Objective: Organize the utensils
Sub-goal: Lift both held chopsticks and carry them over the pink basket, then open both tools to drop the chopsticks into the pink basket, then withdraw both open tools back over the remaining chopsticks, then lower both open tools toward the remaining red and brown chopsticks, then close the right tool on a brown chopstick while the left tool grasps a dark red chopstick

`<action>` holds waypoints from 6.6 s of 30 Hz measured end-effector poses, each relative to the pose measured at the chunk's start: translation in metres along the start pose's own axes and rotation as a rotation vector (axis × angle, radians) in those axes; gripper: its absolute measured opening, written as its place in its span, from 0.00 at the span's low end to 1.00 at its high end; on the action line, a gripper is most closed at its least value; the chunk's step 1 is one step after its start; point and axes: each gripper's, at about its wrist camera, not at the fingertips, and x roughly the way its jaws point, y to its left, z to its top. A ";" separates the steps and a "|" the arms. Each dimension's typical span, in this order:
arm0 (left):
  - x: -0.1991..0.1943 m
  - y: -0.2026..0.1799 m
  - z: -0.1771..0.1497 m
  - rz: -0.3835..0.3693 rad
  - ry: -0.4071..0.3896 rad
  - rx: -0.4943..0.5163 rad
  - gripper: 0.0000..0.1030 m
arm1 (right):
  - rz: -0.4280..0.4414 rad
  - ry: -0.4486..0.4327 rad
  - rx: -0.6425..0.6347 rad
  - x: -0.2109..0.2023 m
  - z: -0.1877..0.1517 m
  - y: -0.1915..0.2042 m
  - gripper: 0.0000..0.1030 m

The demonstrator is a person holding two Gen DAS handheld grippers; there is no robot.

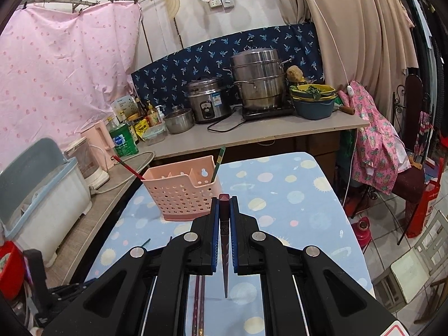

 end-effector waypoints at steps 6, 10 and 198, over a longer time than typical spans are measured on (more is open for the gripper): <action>-0.037 -0.015 0.076 -0.022 -0.156 0.022 0.06 | 0.043 -0.035 0.016 0.008 0.034 0.004 0.07; -0.049 -0.026 0.117 -0.031 -0.219 0.031 0.06 | 0.074 -0.057 0.034 0.017 0.058 0.008 0.07; 0.060 -0.013 -0.080 0.070 0.179 0.036 0.07 | -0.048 0.409 -0.127 0.059 -0.190 0.016 0.07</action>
